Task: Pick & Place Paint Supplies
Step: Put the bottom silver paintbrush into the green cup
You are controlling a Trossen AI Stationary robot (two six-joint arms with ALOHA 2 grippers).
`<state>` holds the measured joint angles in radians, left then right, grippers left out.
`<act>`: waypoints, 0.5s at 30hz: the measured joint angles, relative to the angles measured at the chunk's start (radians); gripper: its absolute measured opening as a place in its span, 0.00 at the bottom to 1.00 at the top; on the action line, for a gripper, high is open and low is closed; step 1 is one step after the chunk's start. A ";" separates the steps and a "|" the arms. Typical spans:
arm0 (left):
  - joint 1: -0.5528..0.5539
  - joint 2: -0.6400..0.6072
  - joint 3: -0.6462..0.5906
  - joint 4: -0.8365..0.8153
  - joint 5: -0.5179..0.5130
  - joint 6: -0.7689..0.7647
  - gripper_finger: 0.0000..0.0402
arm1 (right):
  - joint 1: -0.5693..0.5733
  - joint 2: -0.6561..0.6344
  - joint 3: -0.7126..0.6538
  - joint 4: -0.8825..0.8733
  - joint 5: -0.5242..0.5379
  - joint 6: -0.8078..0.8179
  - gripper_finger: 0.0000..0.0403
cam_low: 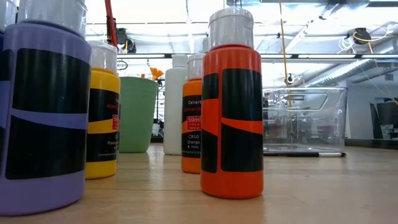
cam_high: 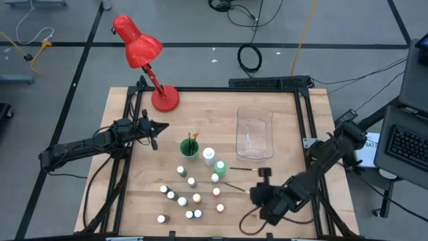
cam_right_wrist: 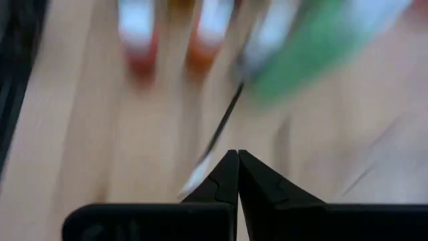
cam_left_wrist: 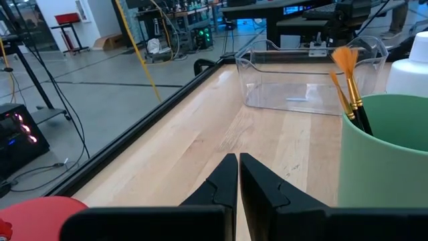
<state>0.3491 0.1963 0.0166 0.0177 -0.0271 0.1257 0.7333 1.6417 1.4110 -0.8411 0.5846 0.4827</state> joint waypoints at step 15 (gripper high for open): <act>0.000 0.000 0.001 -0.008 0.000 0.000 0.05 | -0.220 0.010 0.200 0.026 -0.100 -0.201 0.00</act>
<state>0.3492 0.1963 0.0174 0.0100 -0.0269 0.1261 0.5131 1.6518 1.6107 -0.8150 0.4843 0.2819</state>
